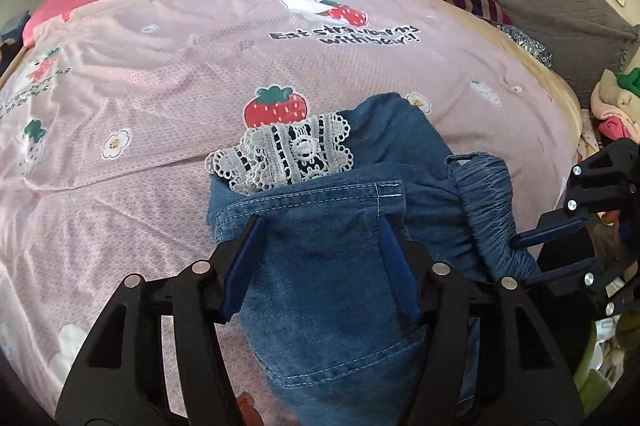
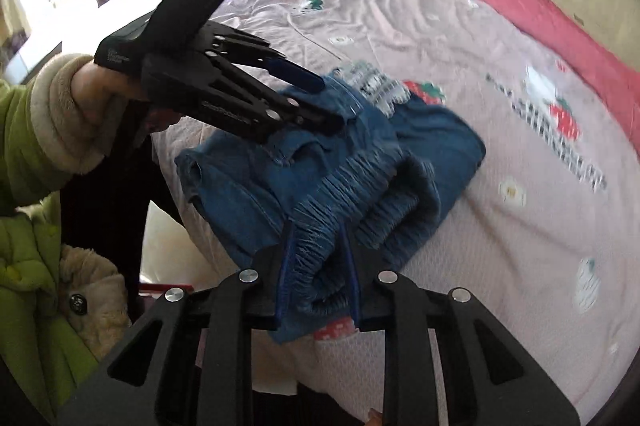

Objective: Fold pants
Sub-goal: 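Lower the folded pants onto the bed and open both grippers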

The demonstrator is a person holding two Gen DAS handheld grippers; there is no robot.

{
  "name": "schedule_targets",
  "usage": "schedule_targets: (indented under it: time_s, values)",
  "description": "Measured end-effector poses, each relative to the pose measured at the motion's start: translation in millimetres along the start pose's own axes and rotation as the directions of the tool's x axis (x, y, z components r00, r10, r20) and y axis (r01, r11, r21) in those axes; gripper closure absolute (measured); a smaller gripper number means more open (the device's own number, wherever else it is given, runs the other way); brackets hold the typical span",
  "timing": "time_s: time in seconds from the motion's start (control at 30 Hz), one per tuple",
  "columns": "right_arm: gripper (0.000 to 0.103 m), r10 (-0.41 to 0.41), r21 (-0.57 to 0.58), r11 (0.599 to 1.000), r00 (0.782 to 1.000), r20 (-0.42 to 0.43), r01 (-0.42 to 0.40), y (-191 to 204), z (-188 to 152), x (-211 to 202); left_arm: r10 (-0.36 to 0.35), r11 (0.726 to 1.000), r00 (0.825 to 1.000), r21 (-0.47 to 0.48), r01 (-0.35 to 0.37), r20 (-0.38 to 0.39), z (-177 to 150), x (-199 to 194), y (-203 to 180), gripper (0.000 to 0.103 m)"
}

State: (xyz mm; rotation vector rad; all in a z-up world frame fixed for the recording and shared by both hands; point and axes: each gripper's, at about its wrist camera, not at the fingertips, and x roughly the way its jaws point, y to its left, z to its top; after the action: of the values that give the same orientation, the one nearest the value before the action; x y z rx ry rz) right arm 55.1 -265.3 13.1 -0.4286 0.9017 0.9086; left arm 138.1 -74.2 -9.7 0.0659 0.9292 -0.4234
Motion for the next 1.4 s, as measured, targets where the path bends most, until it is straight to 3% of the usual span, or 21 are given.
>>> schedule_targets:
  time_s: [0.4,0.57,0.77,0.83,0.93,1.13,1.4]
  values:
    - [0.08,0.027,0.083,0.996,0.999,0.032,-0.029,-4.0,-8.5,0.5,0.008,1.0,1.0,-0.008,-0.008,0.005,-0.3,-0.4,-1.6,0.051]
    - [0.074,0.027,0.151,0.988,0.998,0.061,-0.036,-6.8,-2.6,-7.6,0.005,1.0,1.0,-0.018,-0.004,0.028,-0.1,-7.1,-1.2,0.05]
    - [0.042,-0.003,0.233,0.972,0.985,0.17,-0.037,-12.1,5.3,-30.9,0.009,1.0,0.997,-0.016,-0.008,0.071,-4.3,-26.1,-5.4,0.04]
    - [0.025,-0.029,0.279,0.96,0.98,0.195,-0.027,-19.7,7.3,-35.2,0.018,1.0,0.996,-0.012,-0.017,0.089,-5.9,-34.4,-7.2,0.037]
    - [0.014,-0.045,0.348,0.937,0.982,0.185,-0.023,-34.2,8.4,-28.7,0.049,0.999,0.993,-0.003,-0.049,0.104,-11.0,-45.3,-8.3,0.029]
    - [0.012,-0.023,0.464,0.885,0.992,0.124,-0.038,-59.9,5.0,1.3,0.089,0.995,0.995,-0.041,-0.087,0.041,-31.4,-41.8,4.6,0.021]
    - [0.012,0.097,0.557,0.815,0.986,0.138,-0.158,-83.8,-0.7,36.8,-0.01,0.99,1.0,-0.141,0.007,-0.021,-41.2,-16.1,23.4,0.021]
